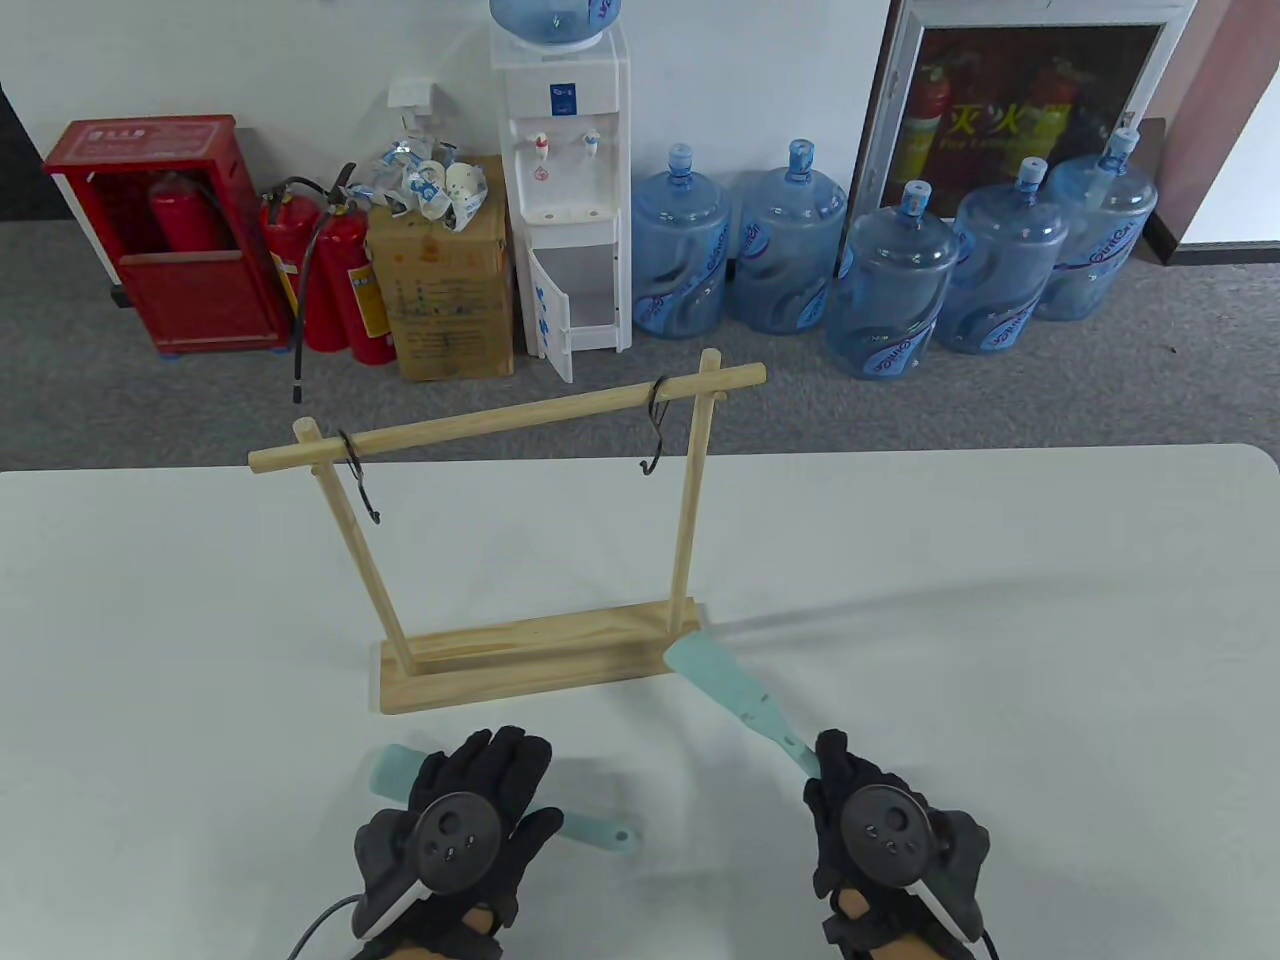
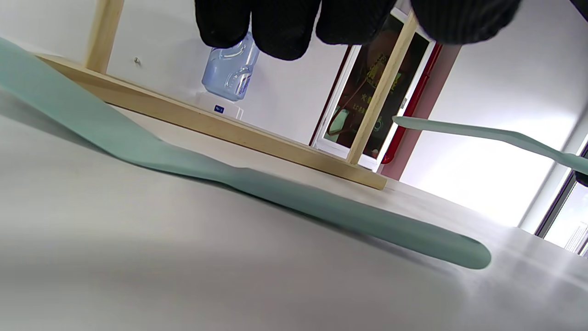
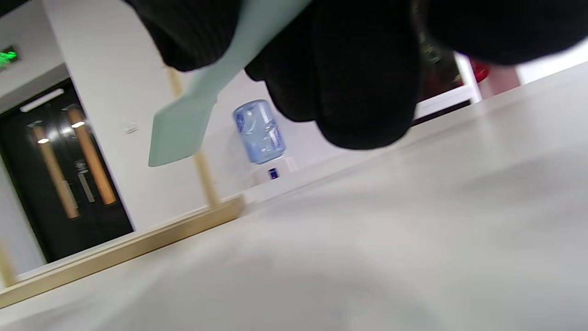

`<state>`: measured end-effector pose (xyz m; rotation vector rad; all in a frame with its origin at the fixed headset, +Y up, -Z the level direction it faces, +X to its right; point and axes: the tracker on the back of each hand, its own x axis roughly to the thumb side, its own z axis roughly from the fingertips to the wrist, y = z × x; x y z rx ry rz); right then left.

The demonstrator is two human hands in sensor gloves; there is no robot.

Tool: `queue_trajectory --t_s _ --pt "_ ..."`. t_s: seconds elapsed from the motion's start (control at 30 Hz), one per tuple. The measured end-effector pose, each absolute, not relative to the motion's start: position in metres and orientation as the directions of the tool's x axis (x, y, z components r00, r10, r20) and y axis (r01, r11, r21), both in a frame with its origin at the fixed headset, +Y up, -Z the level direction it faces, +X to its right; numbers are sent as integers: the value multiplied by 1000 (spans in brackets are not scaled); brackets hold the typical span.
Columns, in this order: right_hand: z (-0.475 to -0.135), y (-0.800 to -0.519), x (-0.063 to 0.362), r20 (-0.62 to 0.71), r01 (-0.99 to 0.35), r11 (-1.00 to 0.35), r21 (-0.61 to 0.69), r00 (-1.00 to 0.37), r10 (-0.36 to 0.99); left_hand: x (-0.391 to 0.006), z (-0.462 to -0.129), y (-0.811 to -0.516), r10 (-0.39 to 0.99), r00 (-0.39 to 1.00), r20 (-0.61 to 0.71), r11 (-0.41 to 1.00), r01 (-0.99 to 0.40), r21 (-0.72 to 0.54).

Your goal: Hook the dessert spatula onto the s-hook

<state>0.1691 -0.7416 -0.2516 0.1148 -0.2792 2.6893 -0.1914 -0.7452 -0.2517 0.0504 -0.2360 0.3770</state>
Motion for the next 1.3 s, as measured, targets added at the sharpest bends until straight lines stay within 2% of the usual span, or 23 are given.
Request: queue_trajectory --t_s 0.13,0.37,0.53,0.73,1.0,1.17,1.3 --pt "-251 -742 150 187 -502 -862 -72 -856 482 -190 -250 -742 339 910 238 931 -361 55" --pt "-251 -744 130 272 -547 -835 58 -796 541 -179 -249 -737 309 914 262 933 -345 102" --pt "-251 -745 123 323 -563 -814 144 -750 576 -162 -251 -739 222 930 293 961 -259 94" --pt "-249 -748 116 347 -591 -767 249 -685 641 -151 -250 -739 205 926 317 965 -245 91" --pt "-246 -745 111 380 -585 -785 202 -692 614 -154 -250 -735 174 931 319 962 -231 148" --pt "-239 -736 105 402 -489 -872 28 -793 458 -153 -251 -730 162 951 265 952 -221 211" --pt "-238 -731 112 386 -455 -887 -79 -834 393 -160 -252 -727 153 962 225 944 -210 256"
